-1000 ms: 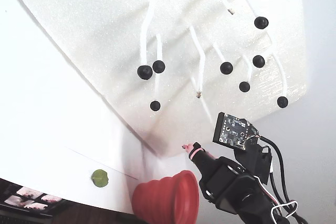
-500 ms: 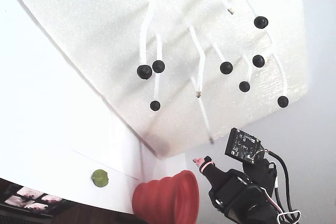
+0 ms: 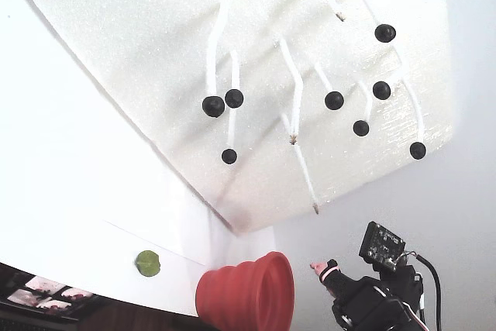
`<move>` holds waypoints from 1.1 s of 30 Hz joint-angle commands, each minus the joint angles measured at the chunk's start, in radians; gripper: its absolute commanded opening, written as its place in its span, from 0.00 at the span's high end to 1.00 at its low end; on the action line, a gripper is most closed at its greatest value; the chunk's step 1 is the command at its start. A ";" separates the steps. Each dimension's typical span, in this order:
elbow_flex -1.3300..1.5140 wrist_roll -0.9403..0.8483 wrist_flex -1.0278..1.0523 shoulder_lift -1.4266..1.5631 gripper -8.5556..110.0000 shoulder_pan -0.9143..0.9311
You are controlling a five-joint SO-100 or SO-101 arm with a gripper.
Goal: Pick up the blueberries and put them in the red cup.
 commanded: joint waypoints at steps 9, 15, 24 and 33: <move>-0.038 0.009 0.002 0.071 0.82 0.120; -0.032 0.006 0.000 0.055 0.82 0.155; -0.020 -0.014 -0.043 0.009 0.82 0.193; 0.005 0.008 -0.086 0.020 0.77 0.187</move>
